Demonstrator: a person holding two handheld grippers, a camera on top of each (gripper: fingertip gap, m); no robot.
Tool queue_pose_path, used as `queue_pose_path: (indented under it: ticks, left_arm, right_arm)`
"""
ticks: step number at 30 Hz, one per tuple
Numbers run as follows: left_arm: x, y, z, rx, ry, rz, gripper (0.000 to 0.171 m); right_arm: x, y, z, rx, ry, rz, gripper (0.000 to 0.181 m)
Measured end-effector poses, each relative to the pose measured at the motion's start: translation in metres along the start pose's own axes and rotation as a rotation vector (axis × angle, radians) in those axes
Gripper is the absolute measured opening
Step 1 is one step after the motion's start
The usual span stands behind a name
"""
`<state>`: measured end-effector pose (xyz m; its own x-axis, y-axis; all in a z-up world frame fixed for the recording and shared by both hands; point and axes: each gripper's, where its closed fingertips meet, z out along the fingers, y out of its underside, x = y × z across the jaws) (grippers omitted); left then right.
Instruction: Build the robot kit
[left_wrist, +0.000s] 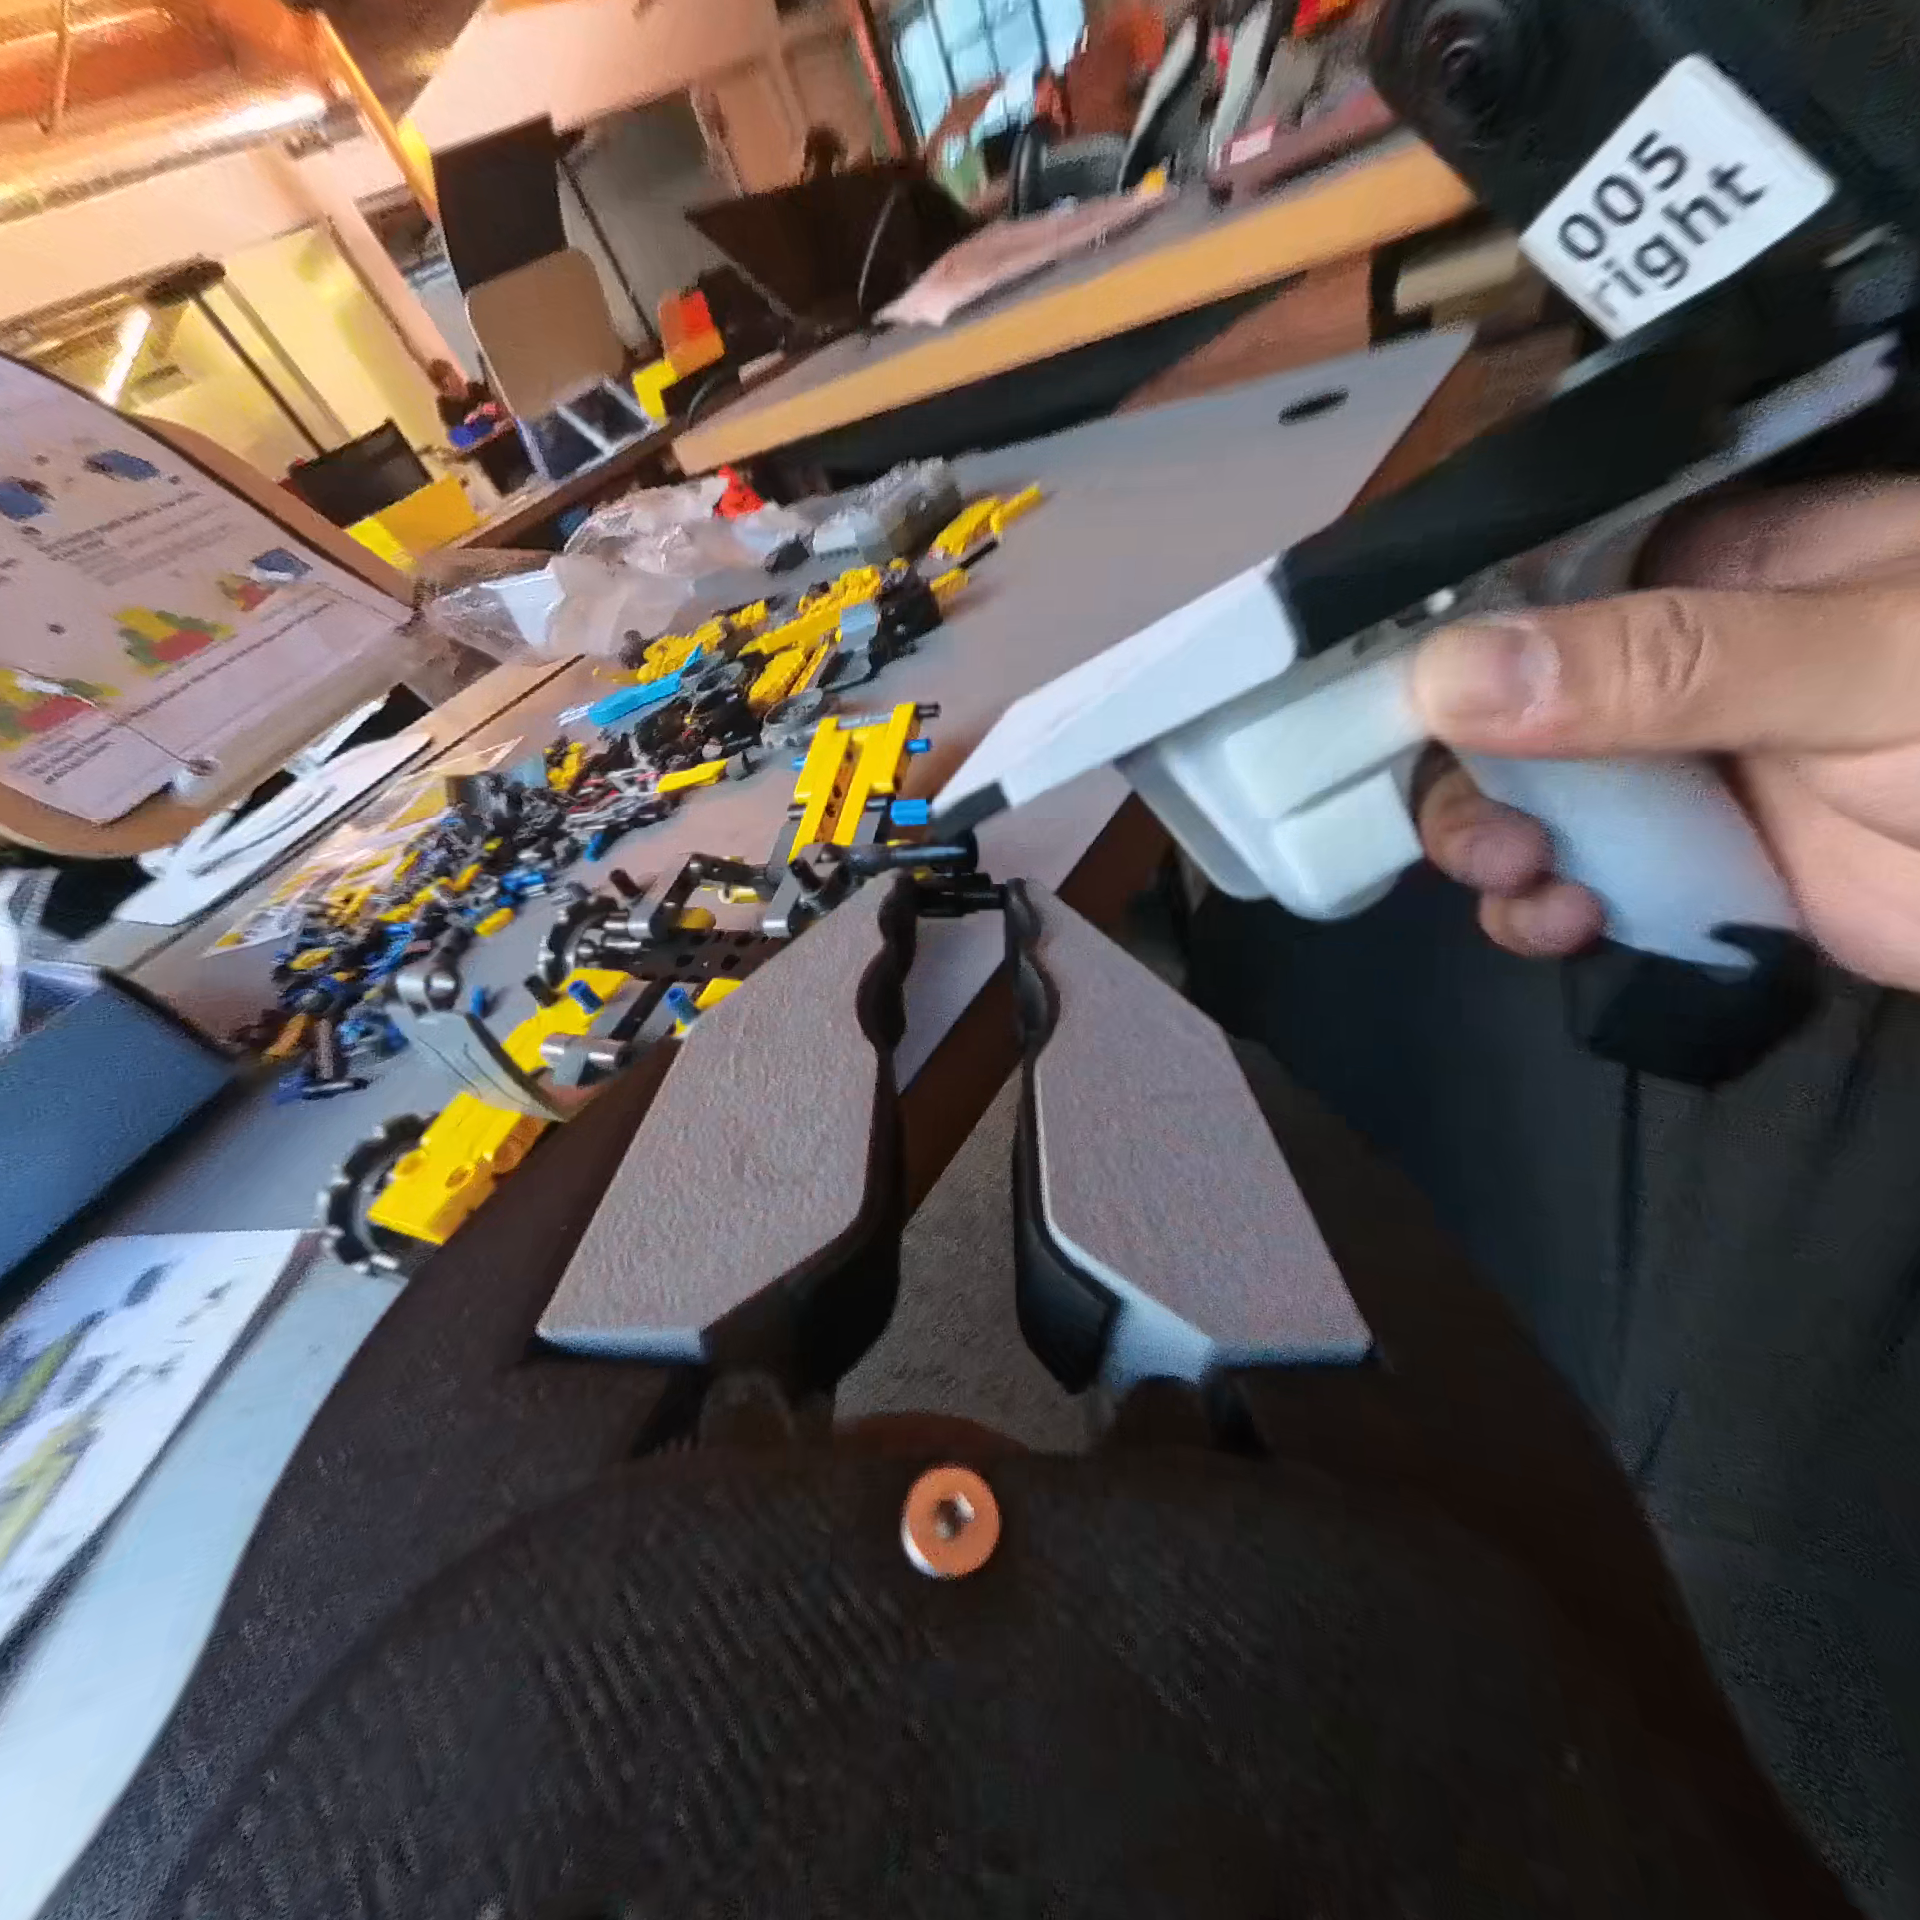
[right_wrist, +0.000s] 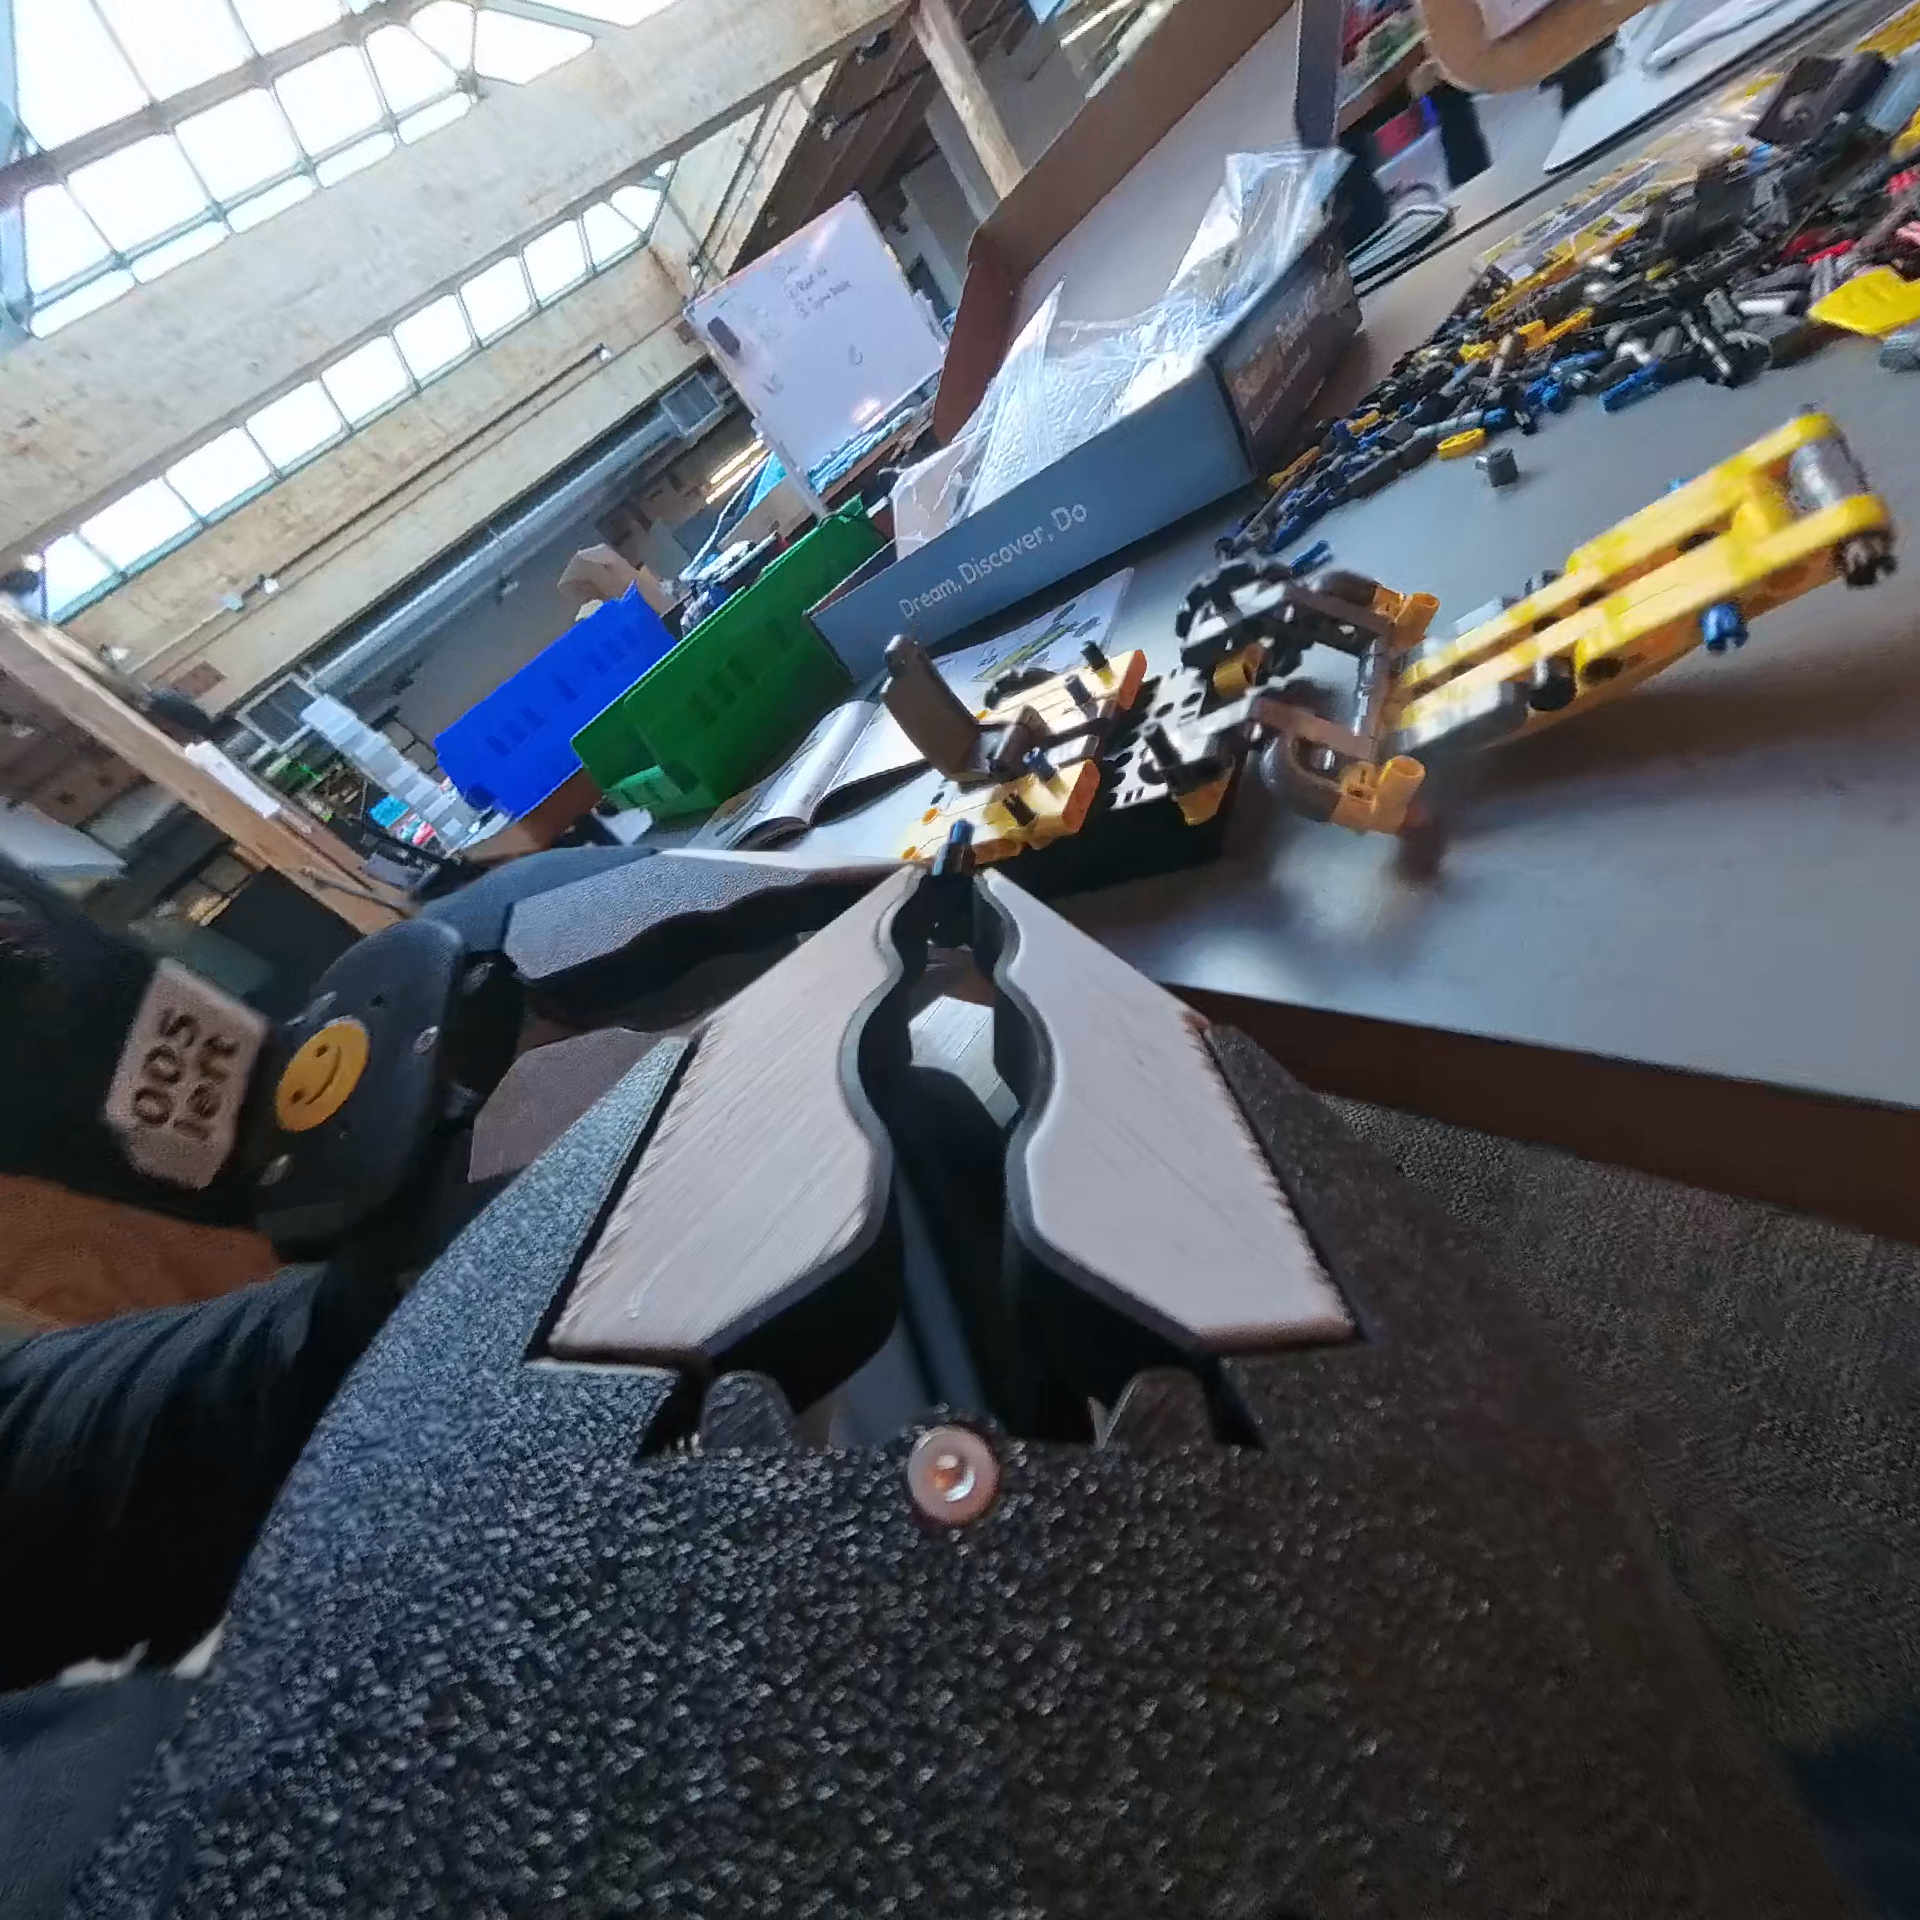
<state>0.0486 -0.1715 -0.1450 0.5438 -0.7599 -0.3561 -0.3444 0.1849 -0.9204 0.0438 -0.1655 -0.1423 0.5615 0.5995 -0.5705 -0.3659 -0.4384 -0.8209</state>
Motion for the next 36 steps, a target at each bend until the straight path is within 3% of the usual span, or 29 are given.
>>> queue_pose_path:
  ticks: [4, 6, 8, 11, 15, 26, 36]
  left_arm:
    - [-0.004, 0.003, 0.001, 0.148, 0.064, -0.229, 0.014]
    - [-0.003, 0.005, 0.002, 0.200, 0.080, -0.252, 0.014]
    - [0.001, 0.004, 0.003, 0.241, 0.105, -0.249, 0.014]
    - [0.009, 0.004, 0.003, 0.265, 0.166, -0.215, 0.014]
    - [-0.002, 0.011, 0.006, 0.274, 0.126, -0.241, 0.014]
    - [-0.008, 0.015, 0.016, 0.289, 0.045, -0.219, 0.014]
    - [-0.012, 0.040, 0.026, 0.239, -0.011, -0.405, 0.014]
  right_arm:
    - [-0.005, -0.017, -0.003, -0.150, -0.165, -0.237, 0.017]
    - [-0.003, -0.013, -0.007, -0.350, -0.277, -0.367, 0.030]
    - [0.008, -0.010, -0.010, -0.488, -0.335, -0.491, 0.032]
    - [0.010, -0.008, -0.012, -0.591, -0.465, -0.655, 0.031]
    - [0.005, 0.005, -0.009, -0.708, -0.619, -0.848, 0.023]
    - [0.014, 0.007, 0.015, -0.772, -0.693, -0.984, 0.020]
    - [0.034, 0.018, 0.027, -0.835, -0.606, -1.143, 0.018]
